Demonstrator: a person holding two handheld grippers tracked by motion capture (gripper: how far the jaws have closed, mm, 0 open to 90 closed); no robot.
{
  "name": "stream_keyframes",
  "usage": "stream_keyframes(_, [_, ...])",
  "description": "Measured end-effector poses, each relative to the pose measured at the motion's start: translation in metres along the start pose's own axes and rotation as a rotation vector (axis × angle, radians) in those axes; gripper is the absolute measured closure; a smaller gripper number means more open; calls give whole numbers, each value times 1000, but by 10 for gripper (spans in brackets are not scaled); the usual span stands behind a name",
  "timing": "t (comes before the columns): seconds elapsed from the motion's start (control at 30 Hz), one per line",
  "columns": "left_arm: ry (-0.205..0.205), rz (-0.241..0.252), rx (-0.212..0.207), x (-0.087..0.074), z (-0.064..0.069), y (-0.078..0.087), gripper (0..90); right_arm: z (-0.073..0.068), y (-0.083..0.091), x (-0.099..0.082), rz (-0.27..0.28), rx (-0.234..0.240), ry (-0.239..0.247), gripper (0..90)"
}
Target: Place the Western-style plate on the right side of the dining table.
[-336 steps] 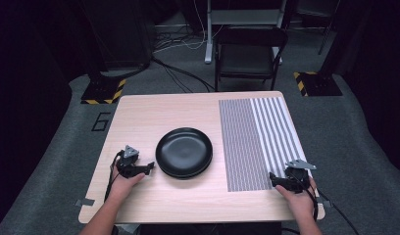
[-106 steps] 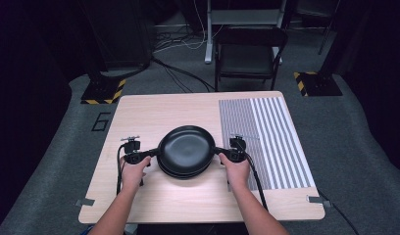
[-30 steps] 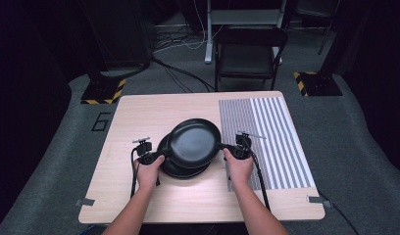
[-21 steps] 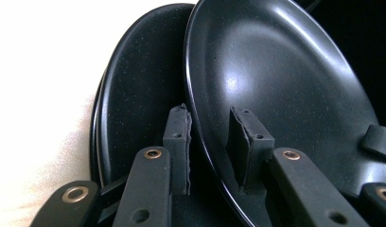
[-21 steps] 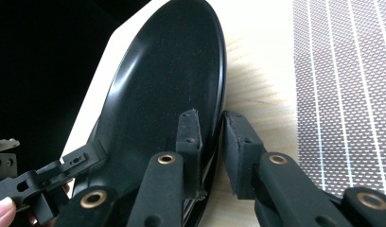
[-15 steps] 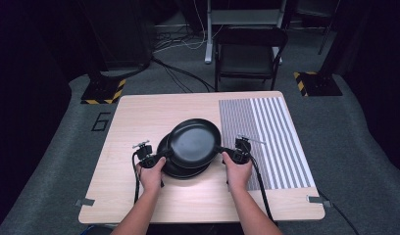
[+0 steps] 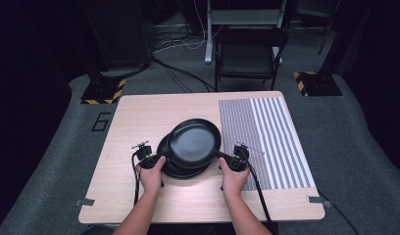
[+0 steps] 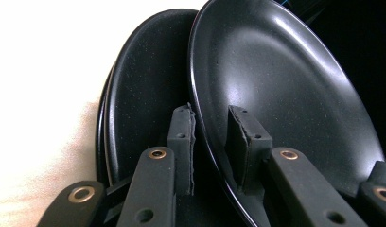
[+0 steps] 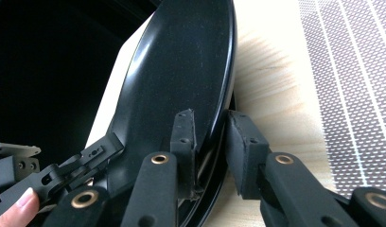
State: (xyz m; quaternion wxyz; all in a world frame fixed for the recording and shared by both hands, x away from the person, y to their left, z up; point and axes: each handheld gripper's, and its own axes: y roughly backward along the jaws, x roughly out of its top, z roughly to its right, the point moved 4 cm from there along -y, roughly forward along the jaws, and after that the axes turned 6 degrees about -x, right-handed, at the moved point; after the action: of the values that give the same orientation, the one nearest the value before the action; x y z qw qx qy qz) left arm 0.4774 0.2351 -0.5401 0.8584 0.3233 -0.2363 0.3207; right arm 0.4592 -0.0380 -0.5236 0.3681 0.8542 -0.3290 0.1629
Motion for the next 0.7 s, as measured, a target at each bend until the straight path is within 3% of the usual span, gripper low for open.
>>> stream_keyframes(0.13, [2, 11, 2, 1, 0, 0, 700, -2, -2, 0, -16, -8, -19, 740])
stream_keyframes(0.27, [10, 19, 11, 0, -3, 1, 727, -3, -6, 0, -11, -20, 8, 743])
stream_keyframes(0.47, [31, 38, 7, 1, -4, 2, 756, -2, -12, 3, -10, -10, -31, 759])
stream_keyframes(0.7, [42, 37, -15, 1, -7, 3, 766, -1, -16, 6, -3, -15, -23, 772])
